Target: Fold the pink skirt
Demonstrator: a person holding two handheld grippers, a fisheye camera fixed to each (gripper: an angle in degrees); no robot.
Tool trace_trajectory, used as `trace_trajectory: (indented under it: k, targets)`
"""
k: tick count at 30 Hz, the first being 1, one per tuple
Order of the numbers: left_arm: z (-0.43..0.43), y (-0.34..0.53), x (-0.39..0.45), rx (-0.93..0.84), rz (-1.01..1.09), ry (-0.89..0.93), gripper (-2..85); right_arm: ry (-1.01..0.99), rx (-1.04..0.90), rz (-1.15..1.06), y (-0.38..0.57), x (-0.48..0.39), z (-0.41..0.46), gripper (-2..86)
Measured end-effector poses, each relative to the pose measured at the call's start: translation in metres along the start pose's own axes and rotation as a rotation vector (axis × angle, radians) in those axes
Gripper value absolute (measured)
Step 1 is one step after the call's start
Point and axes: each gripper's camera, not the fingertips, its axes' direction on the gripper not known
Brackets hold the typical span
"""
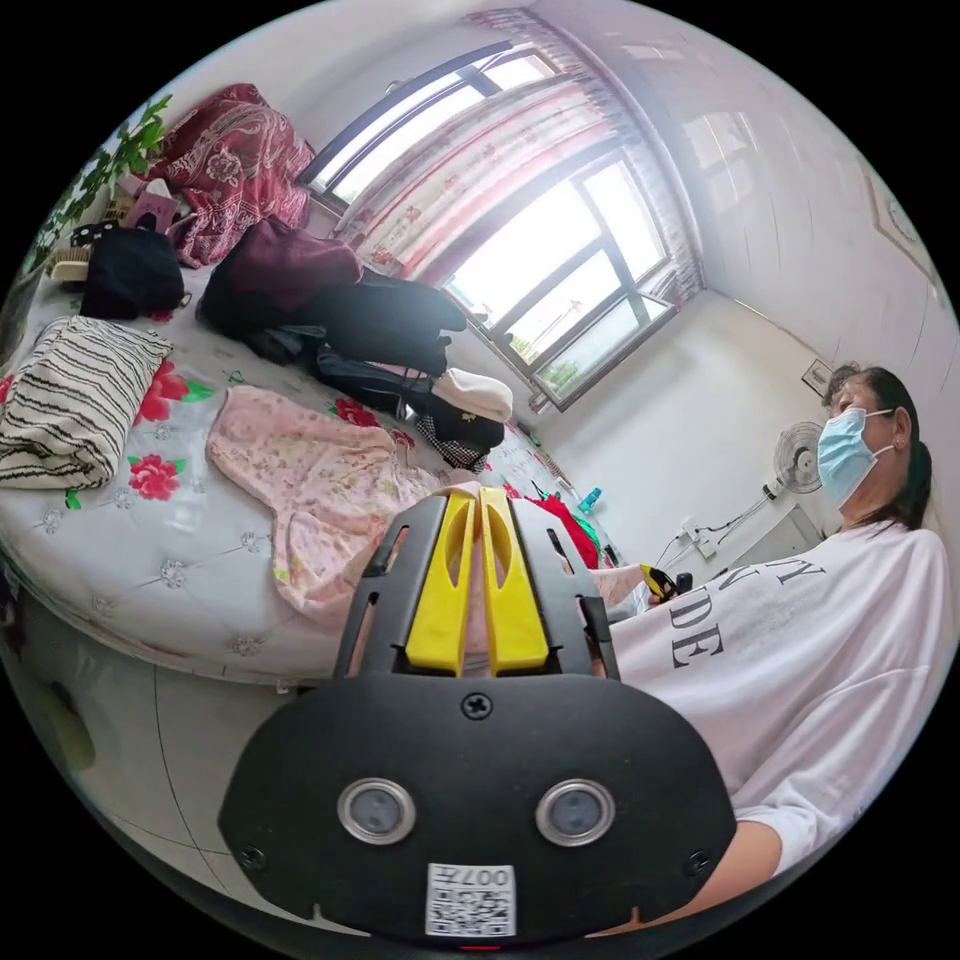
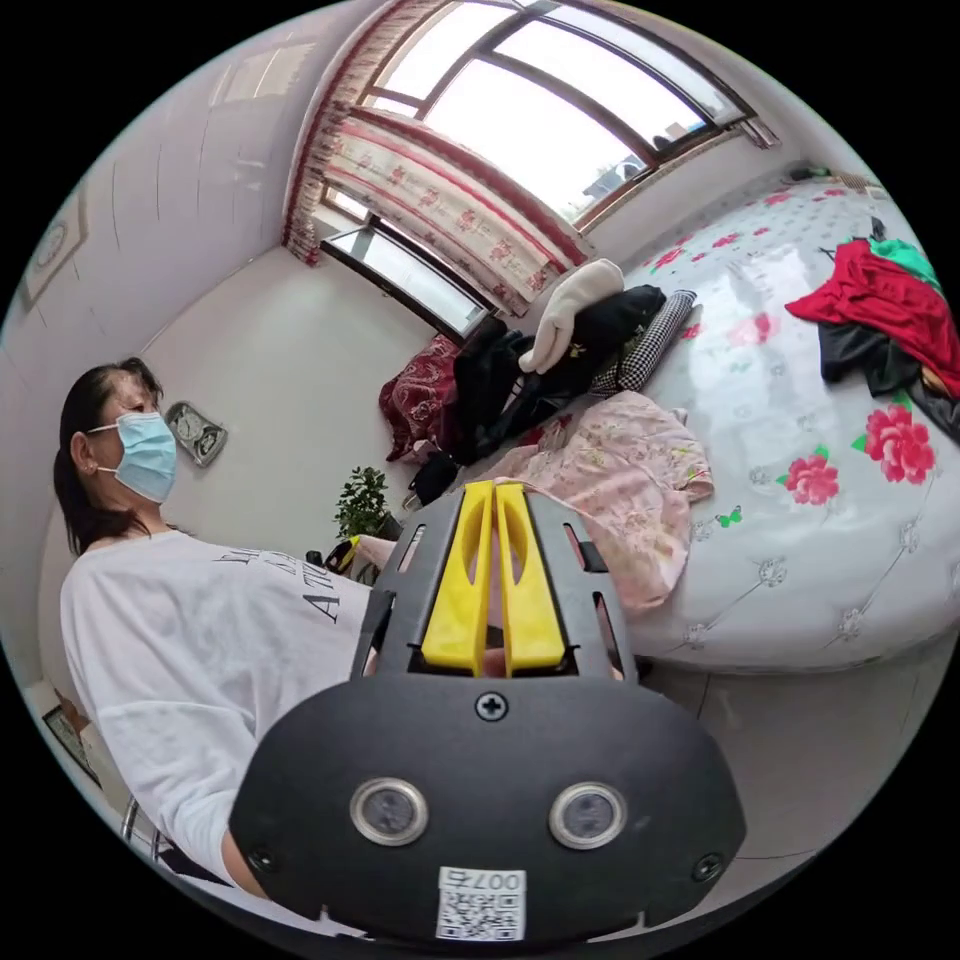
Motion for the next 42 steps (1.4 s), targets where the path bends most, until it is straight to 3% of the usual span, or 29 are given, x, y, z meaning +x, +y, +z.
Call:
trace_trajectory:
  k: [8,17,20,22,26,35,42]
  targets:
    - [0.014,-0.049,-0.018,0.002,0.034,0.039,-1.0,-0.004,0.018,0.006,-0.037,0.003,0.01,-0.3]
    - [0.123,-0.175,-0.115,-0.105,-0.071,-0.083,-0.6,0.079,-0.088,0.017,-0.197,0.052,0.124,-0.3]
    - [0.178,-0.208,-0.166,-0.13,-0.153,-0.099,0.7,0.154,-0.08,0.087,-0.238,0.099,0.179,-0.2]
    - [0.213,-0.221,-0.205,-0.179,-0.247,-0.133,6.1,0.292,-0.086,0.209,-0.245,0.141,0.219,0.0]
    - [0.225,-0.223,-0.228,-0.202,-0.29,-0.207,8.0,0.421,-0.096,0.309,-0.227,0.168,0.244,0.1]
    - [0.195,-0.172,-0.225,-0.327,-0.179,-0.479,8.0,0.326,-0.4,0.104,-0.151,0.097,0.342,0.8]
    - [0.234,-0.192,-0.219,-0.485,0.084,-0.669,10.1,0.092,-0.707,-0.327,-0.18,-0.006,0.532,3.4]
